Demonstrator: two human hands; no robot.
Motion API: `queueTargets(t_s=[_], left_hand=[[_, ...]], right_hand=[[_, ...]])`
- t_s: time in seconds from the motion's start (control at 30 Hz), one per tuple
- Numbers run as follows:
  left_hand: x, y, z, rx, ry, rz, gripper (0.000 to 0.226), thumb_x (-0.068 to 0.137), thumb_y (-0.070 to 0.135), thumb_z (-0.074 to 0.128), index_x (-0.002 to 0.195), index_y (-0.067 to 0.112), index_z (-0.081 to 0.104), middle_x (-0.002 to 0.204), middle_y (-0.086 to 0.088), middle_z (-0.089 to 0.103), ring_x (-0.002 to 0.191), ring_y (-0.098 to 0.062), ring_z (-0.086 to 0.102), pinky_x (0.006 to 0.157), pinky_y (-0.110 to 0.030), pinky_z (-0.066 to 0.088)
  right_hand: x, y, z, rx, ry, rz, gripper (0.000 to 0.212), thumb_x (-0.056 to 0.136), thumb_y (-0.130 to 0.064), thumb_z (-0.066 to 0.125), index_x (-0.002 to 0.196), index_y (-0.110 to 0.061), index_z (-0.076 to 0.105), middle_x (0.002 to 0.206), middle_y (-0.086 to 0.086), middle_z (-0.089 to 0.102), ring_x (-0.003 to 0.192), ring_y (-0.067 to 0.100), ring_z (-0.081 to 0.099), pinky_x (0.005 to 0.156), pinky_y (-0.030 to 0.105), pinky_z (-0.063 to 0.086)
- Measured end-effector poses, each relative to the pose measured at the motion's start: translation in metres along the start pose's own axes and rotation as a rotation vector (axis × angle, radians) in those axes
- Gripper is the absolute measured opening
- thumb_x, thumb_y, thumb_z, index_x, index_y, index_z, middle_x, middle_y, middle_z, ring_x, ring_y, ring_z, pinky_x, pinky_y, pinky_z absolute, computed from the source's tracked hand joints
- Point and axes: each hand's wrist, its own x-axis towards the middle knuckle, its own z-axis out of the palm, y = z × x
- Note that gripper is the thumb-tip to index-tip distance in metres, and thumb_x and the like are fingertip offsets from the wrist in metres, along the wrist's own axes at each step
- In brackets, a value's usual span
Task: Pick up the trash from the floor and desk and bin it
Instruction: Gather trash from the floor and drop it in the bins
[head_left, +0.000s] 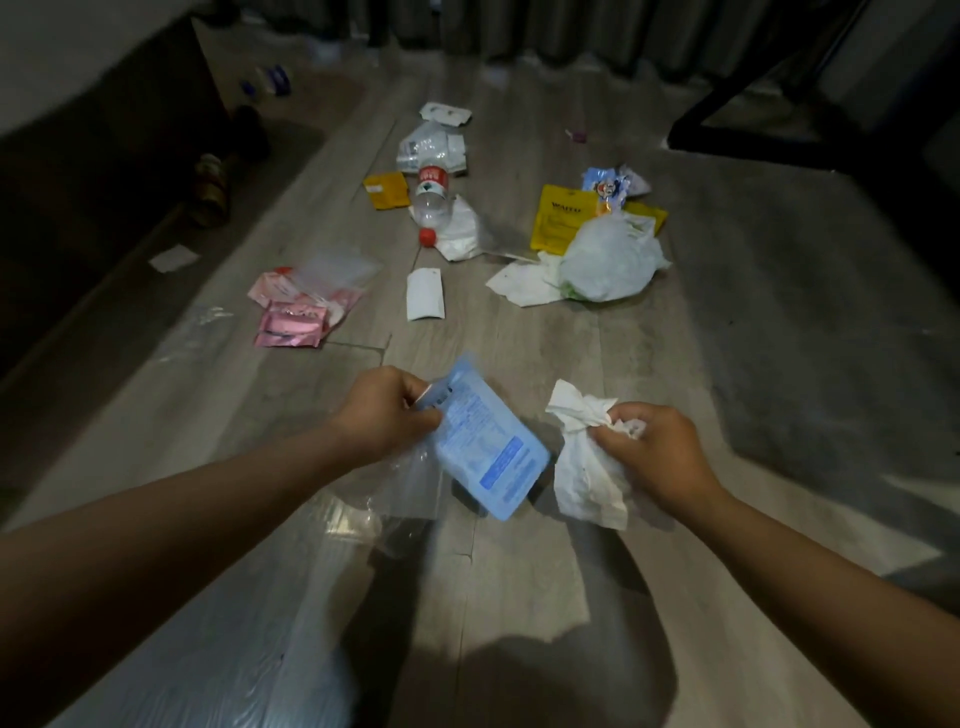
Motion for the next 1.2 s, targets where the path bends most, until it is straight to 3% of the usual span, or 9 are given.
queueTargets(t_s=[0.1,0.17,0.33,0.53,0.73,0.9,1.03,1.1,1.2], left_hand=[[-0.005,-0.013,0.003,0.170,-0.062,0.000,0.023,0.079,0.018,0.072,0.060,0.024,0.059,0.060,0.006,0.059,0.051,0.000,0.057,0.046,-0.011,0.037],[-0.003,-0.024,0.010,0.229,-0.068,-0.003,0.019,0.075,0.021,0.074,0.071,0.025,0.056,0.066,0.007,0.057,0.057,-0.002,0.055,0.047,-0.012,0.035],[0.008,-0.035,0.023,0.268,-0.087,0.007,0.049,0.075,0.020,0.074,0.108,0.026,0.039,0.075,0.006,0.056,0.067,-0.005,0.056,0.051,-0.017,0.040],[0.007,-0.040,0.038,0.218,-0.126,0.060,0.008,0.078,0.024,0.072,0.079,0.022,0.064,0.071,0.005,0.062,0.063,-0.003,0.058,0.051,-0.009,0.035],[-0.009,-0.022,0.028,0.061,-0.049,0.092,0.021,0.078,0.017,0.071,0.067,0.030,0.060,0.065,0.010,0.060,0.055,0.001,0.058,0.045,-0.009,0.041],[-0.012,-0.013,0.010,0.061,0.009,0.088,0.024,0.077,0.016,0.070,0.063,0.030,0.058,0.063,0.010,0.060,0.055,-0.001,0.056,0.048,-0.014,0.042],[0.001,-0.029,0.009,0.187,-0.074,0.037,0.010,0.078,0.013,0.070,0.084,0.017,0.065,0.076,0.000,0.063,0.062,-0.003,0.054,0.055,-0.021,0.043],[0.014,-0.042,0.011,0.216,-0.101,-0.003,0.033,0.077,0.014,0.072,0.107,0.017,0.060,0.076,0.003,0.059,0.064,-0.003,0.053,0.056,-0.019,0.041],[0.039,-0.053,0.016,0.198,-0.113,-0.091,0.083,0.073,0.017,0.077,0.142,0.014,0.033,0.086,0.000,0.062,0.072,-0.009,0.057,0.061,-0.018,0.042]], right_hand=[[-0.001,0.002,0.000,-0.126,-0.080,0.022,0.022,0.091,-0.025,0.062,0.099,-0.006,0.070,0.093,0.009,0.069,0.088,0.023,0.064,0.082,0.028,0.047],[0.000,0.007,0.003,-0.095,-0.054,0.035,0.020,0.090,-0.025,0.063,0.093,-0.008,0.071,0.089,0.008,0.069,0.082,0.022,0.064,0.077,0.027,0.049],[0.006,0.019,0.020,-0.142,-0.083,0.013,0.010,0.089,-0.025,0.064,0.084,-0.017,0.066,0.076,-0.006,0.059,0.066,0.004,0.054,0.065,0.010,0.038],[0.012,0.027,0.031,-0.037,-0.039,0.017,0.013,0.084,-0.024,0.069,0.078,-0.013,0.071,0.072,-0.001,0.066,0.062,-0.001,0.057,0.061,0.006,0.041],[0.010,0.023,0.024,0.067,-0.007,0.025,0.014,0.084,-0.022,0.069,0.074,-0.012,0.070,0.074,0.006,0.069,0.069,0.016,0.065,0.063,0.025,0.050],[0.011,0.012,0.012,0.097,0.008,0.005,0.015,0.084,-0.023,0.068,0.070,-0.016,0.068,0.068,0.001,0.067,0.064,0.012,0.063,0.058,0.024,0.048],[0.018,0.013,0.018,0.073,-0.034,0.000,0.018,0.085,-0.023,0.067,0.070,-0.015,0.068,0.067,0.001,0.067,0.063,0.011,0.063,0.058,0.024,0.046],[0.022,0.018,0.025,0.075,-0.049,-0.001,0.020,0.086,-0.025,0.067,0.066,-0.023,0.065,0.065,-0.008,0.065,0.060,0.000,0.061,0.054,0.010,0.043],[0.031,0.029,0.034,0.105,-0.049,0.012,0.020,0.084,-0.022,0.069,0.064,-0.019,0.066,0.061,-0.006,0.063,0.055,0.000,0.056,0.052,0.008,0.040]])
